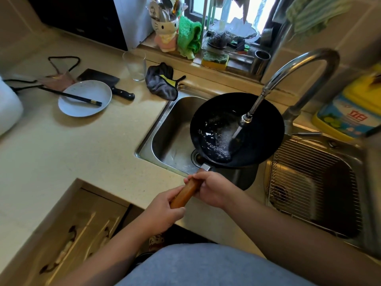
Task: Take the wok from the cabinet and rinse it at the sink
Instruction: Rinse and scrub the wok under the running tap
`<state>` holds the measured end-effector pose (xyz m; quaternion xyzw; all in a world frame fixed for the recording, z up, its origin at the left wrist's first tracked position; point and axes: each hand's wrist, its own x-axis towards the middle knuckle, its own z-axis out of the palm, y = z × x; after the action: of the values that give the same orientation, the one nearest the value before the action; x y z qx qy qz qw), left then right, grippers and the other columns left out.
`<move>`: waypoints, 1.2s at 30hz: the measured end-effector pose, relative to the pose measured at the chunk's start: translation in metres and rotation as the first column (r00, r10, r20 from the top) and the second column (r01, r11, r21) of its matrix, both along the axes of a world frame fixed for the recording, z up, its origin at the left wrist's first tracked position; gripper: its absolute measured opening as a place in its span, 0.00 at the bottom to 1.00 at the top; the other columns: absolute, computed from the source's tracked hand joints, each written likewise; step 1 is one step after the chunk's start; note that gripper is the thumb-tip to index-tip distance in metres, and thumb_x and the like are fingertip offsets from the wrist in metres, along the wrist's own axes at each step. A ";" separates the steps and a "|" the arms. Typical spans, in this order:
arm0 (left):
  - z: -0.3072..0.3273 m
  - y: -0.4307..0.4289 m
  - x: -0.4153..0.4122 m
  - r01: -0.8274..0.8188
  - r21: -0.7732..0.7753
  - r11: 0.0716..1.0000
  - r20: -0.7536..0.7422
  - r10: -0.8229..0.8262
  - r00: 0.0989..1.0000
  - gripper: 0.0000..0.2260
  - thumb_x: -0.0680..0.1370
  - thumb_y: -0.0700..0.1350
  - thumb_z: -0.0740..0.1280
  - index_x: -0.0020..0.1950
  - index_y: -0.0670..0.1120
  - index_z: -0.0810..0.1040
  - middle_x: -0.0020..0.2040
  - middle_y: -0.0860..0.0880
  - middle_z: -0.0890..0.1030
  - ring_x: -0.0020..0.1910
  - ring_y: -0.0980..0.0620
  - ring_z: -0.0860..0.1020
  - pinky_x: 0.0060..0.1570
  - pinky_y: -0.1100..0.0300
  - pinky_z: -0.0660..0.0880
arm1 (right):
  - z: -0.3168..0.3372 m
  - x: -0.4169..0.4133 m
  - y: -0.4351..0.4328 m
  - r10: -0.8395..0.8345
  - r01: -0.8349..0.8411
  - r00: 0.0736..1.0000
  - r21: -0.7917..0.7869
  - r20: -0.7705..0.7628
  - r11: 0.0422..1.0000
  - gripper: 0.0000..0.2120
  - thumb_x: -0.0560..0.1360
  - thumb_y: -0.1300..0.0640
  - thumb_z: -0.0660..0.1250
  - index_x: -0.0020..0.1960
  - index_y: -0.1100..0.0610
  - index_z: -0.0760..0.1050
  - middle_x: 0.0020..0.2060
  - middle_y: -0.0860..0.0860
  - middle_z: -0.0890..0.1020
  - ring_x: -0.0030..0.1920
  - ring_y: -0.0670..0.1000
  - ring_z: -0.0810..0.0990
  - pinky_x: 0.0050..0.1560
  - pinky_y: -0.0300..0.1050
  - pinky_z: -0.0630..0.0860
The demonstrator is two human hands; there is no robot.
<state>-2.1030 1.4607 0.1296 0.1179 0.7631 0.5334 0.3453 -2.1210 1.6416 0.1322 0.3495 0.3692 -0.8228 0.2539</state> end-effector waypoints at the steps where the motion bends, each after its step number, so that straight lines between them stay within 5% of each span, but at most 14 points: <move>1: -0.001 0.001 0.000 0.003 -0.005 1.000 -0.012 -0.003 1.000 0.25 0.72 0.40 0.69 0.62 0.65 0.74 0.35 0.50 0.73 0.29 0.54 0.70 0.31 0.58 0.70 | 0.001 0.000 0.001 -0.003 0.003 1.000 -0.006 -0.002 1.000 0.03 0.79 0.68 0.58 0.50 0.65 0.70 0.43 0.60 0.76 0.46 0.54 0.79 0.50 0.51 0.78; 6: 0.012 0.003 0.000 0.017 -0.070 0.997 -0.034 -0.020 0.999 0.25 0.73 0.43 0.69 0.70 0.55 0.73 0.36 0.52 0.74 0.29 0.56 0.71 0.31 0.59 0.71 | 0.002 0.001 0.004 0.010 -0.012 0.999 -0.045 -0.039 0.999 0.05 0.78 0.67 0.58 0.45 0.64 0.71 0.36 0.58 0.79 0.42 0.54 0.80 0.49 0.51 0.79; 11: 0.051 -0.003 0.001 0.030 -0.063 0.998 0.015 -0.029 0.999 0.21 0.72 0.43 0.69 0.64 0.55 0.76 0.35 0.48 0.73 0.28 0.52 0.70 0.28 0.58 0.69 | 0.005 0.004 0.001 0.057 -0.069 0.992 -0.112 -0.109 0.991 0.05 0.78 0.65 0.61 0.46 0.64 0.75 0.40 0.58 0.82 0.47 0.54 0.82 0.48 0.52 0.81; 15: 0.085 -0.007 -0.007 0.045 -0.126 0.991 0.020 -0.043 0.999 0.12 0.74 0.39 0.68 0.57 0.46 0.79 0.35 0.46 0.70 0.28 0.51 0.69 0.27 0.58 0.66 | 0.015 0.002 -0.008 0.063 -0.091 0.990 -0.223 -0.130 0.970 0.06 0.78 0.65 0.60 0.46 0.64 0.75 0.41 0.59 0.82 0.43 0.54 0.85 0.42 0.48 0.82; 19: 0.106 -0.006 -0.016 0.061 -0.202 0.978 0.065 -0.049 0.997 0.10 0.75 0.35 0.66 0.55 0.40 0.78 0.30 0.47 0.68 0.21 0.56 0.66 0.21 0.63 0.63 | 0.021 -0.002 -0.013 0.027 -0.052 0.997 -0.363 -0.075 0.930 0.06 0.78 0.64 0.60 0.48 0.65 0.74 0.41 0.60 0.83 0.43 0.56 0.86 0.58 0.48 0.78; 25: 0.131 0.006 -0.031 0.055 -0.344 0.937 0.042 -0.043 0.998 0.07 0.73 0.36 0.66 0.51 0.39 0.78 0.29 0.47 0.69 0.21 0.53 0.66 0.23 0.63 0.63 | 0.029 -0.015 -0.018 0.051 -0.094 0.991 -0.379 -0.123 0.920 0.07 0.78 0.62 0.59 0.51 0.65 0.73 0.45 0.59 0.80 0.48 0.57 0.81 0.46 0.51 0.82; 29: 0.142 0.020 -0.042 0.092 -0.468 0.879 -0.030 -0.120 0.992 0.06 0.72 0.40 0.68 0.48 0.41 0.80 0.29 0.48 0.71 0.22 0.54 0.68 0.25 0.63 0.65 | 0.038 -0.025 -0.017 0.056 -0.097 0.991 -0.343 -0.125 0.934 0.09 0.79 0.60 0.55 0.52 0.63 0.71 0.43 0.57 0.80 0.41 0.54 0.82 0.34 0.43 0.81; 33: 0.152 0.035 -0.048 0.112 -0.626 0.772 -0.132 -0.247 0.960 0.02 0.71 0.44 0.69 0.38 0.50 0.78 0.29 0.51 0.74 0.26 0.54 0.73 0.29 0.58 0.71 | 0.042 -0.030 -0.012 0.112 -0.148 0.983 -0.274 -0.143 0.950 0.10 0.80 0.55 0.57 0.54 0.60 0.71 0.39 0.54 0.80 0.34 0.51 0.82 0.33 0.40 0.79; 36: 0.163 0.049 -0.049 0.112 -0.752 0.649 -0.207 -0.394 0.896 0.04 0.74 0.45 0.68 0.48 0.49 0.80 0.36 0.49 0.79 0.35 0.51 0.79 0.35 0.56 0.77 | 0.044 -0.035 -0.006 0.210 -0.228 0.969 -0.155 -0.127 0.961 0.14 0.79 0.46 0.63 0.47 0.58 0.75 0.32 0.53 0.82 0.32 0.49 0.82 0.32 0.40 0.79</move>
<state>-2.1518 1.5099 0.2922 0.1726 0.9346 0.1041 0.2930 -2.1559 1.6356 0.1763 0.2380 0.3483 -0.8358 0.3513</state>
